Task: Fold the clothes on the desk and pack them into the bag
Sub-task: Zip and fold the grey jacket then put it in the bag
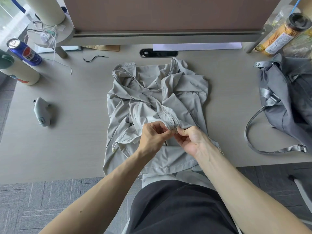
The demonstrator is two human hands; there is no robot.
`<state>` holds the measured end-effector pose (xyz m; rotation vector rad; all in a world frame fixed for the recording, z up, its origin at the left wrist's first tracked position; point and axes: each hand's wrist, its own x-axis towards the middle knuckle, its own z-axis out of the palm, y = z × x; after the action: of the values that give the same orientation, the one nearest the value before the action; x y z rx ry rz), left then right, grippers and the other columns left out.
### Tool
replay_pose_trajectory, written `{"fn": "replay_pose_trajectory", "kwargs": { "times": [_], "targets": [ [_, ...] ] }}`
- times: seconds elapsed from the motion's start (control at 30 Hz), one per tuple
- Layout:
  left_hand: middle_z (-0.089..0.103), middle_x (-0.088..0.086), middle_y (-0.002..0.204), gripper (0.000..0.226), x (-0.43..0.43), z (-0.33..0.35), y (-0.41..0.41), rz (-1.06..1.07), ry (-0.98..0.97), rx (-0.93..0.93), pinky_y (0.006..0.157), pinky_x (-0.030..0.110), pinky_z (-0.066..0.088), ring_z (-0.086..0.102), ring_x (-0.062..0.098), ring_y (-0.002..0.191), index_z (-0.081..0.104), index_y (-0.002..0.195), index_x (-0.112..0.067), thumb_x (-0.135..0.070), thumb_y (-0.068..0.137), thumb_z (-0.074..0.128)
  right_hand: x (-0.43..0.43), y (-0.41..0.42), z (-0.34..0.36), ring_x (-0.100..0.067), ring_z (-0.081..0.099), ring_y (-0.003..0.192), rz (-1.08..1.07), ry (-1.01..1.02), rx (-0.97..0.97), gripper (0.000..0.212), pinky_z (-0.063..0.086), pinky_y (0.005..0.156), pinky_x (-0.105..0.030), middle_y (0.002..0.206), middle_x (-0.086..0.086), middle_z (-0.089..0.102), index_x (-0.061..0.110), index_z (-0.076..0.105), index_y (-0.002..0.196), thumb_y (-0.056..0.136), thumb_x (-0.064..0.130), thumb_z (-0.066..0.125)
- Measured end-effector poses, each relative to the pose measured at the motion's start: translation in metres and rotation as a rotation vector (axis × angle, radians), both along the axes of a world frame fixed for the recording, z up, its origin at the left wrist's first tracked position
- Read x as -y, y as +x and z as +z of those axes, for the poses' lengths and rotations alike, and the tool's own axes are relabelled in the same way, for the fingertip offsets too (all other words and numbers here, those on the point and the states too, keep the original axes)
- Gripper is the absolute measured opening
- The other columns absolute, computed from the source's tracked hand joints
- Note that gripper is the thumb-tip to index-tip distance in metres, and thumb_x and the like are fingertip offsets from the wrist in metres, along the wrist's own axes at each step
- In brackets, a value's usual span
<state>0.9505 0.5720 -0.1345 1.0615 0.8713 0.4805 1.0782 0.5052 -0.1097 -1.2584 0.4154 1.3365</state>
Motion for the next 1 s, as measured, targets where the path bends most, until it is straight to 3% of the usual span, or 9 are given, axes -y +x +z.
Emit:
{"fn": "replay_pose_trajectory", "kwargs": {
  "times": [0.1, 0.17, 0.23, 0.33, 0.53, 0.67, 0.8, 1.0],
  "targets": [
    [0.062, 0.021, 0.070, 0.022, -0.001, -0.001, -0.001, 0.023, -0.035, -0.001, 0.068, 0.046, 0.045, 0.056, 0.030, 0.067, 0.064, 0.067, -0.010, -0.001, 0.075, 0.082, 0.001, 0.000, 0.002, -0.019, 0.071, 0.067, 0.037, 0.045, 0.021, 0.014, 0.060, 0.065, -0.028, 0.078, -0.013, 0.072, -0.002, 0.069, 0.090, 0.087, -0.010, 0.058],
    [0.067, 0.018, 0.071, 0.027, -0.003, 0.000, 0.000, 0.048, -0.083, 0.020, 0.069, 0.037, 0.051, 0.063, 0.025, 0.066, 0.061, 0.065, -0.012, 0.004, 0.078, 0.079, 0.002, 0.000, 0.006, -0.021, 0.070, 0.073, 0.105, 0.078, 0.058, 0.010, 0.059, 0.069, -0.030, 0.084, -0.015, 0.070, 0.000, 0.068, 0.093, 0.091, -0.002, 0.059],
    [0.070, 0.013, 0.069, 0.031, -0.004, 0.002, 0.004, 0.060, -0.121, 0.037, 0.066, 0.029, 0.053, 0.065, 0.019, 0.062, 0.058, 0.064, -0.013, 0.009, 0.080, 0.075, 0.004, -0.001, 0.010, -0.020, 0.068, 0.073, 0.160, 0.088, 0.071, 0.009, 0.058, 0.069, -0.030, 0.081, -0.011, 0.069, 0.006, 0.068, 0.089, 0.093, 0.006, 0.060],
    [0.065, 0.012, 0.067, 0.029, -0.004, 0.002, 0.007, 0.062, -0.152, 0.042, 0.068, 0.034, 0.048, 0.060, 0.020, 0.062, 0.057, 0.063, -0.016, 0.000, 0.076, 0.078, 0.007, 0.000, 0.012, -0.016, 0.064, 0.068, 0.181, 0.094, 0.066, 0.015, 0.056, 0.064, -0.027, 0.074, -0.005, 0.066, 0.011, 0.069, 0.078, 0.092, 0.011, 0.064],
    [0.065, 0.016, 0.071, 0.030, -0.006, 0.001, 0.008, 0.088, -0.162, 0.059, 0.071, 0.035, 0.053, 0.063, 0.025, 0.067, 0.058, 0.064, -0.014, 0.001, 0.080, 0.079, 0.006, 0.002, 0.016, -0.009, 0.066, 0.064, 0.259, 0.105, 0.112, 0.020, 0.055, 0.062, -0.023, 0.071, -0.002, 0.070, 0.013, 0.068, 0.077, 0.095, 0.008, 0.060],
    [0.063, 0.015, 0.065, 0.030, -0.007, 0.001, 0.007, 0.054, -0.054, 0.011, 0.070, 0.040, 0.053, 0.063, 0.033, 0.071, 0.059, 0.064, -0.018, -0.001, 0.074, 0.082, 0.005, -0.003, 0.017, -0.012, 0.064, 0.061, 0.259, 0.016, 0.209, 0.019, 0.055, 0.059, -0.024, 0.066, -0.003, 0.069, 0.009, 0.068, 0.075, 0.093, 0.005, 0.062],
    [0.061, 0.018, 0.065, 0.020, -0.009, 0.003, 0.009, 0.038, -0.003, -0.028, 0.058, 0.032, 0.052, 0.060, 0.029, 0.062, 0.064, 0.070, -0.013, 0.000, 0.073, 0.079, -0.002, -0.011, 0.013, -0.009, 0.060, 0.048, 0.178, -0.101, 0.273, 0.019, 0.053, 0.052, -0.023, 0.056, -0.002, 0.067, 0.005, 0.066, 0.075, 0.093, 0.002, 0.063],
    [0.057, 0.007, 0.057, 0.025, -0.015, -0.001, 0.010, -0.028, 0.060, -0.131, 0.059, 0.036, 0.048, 0.058, 0.023, 0.057, 0.058, 0.068, -0.010, 0.006, 0.077, 0.076, -0.011, -0.013, 0.010, -0.010, 0.056, 0.048, 0.116, -0.145, 0.265, 0.017, 0.054, 0.050, -0.024, 0.055, -0.003, 0.064, 0.005, 0.063, 0.076, 0.093, 0.002, 0.063]
  ]
}}
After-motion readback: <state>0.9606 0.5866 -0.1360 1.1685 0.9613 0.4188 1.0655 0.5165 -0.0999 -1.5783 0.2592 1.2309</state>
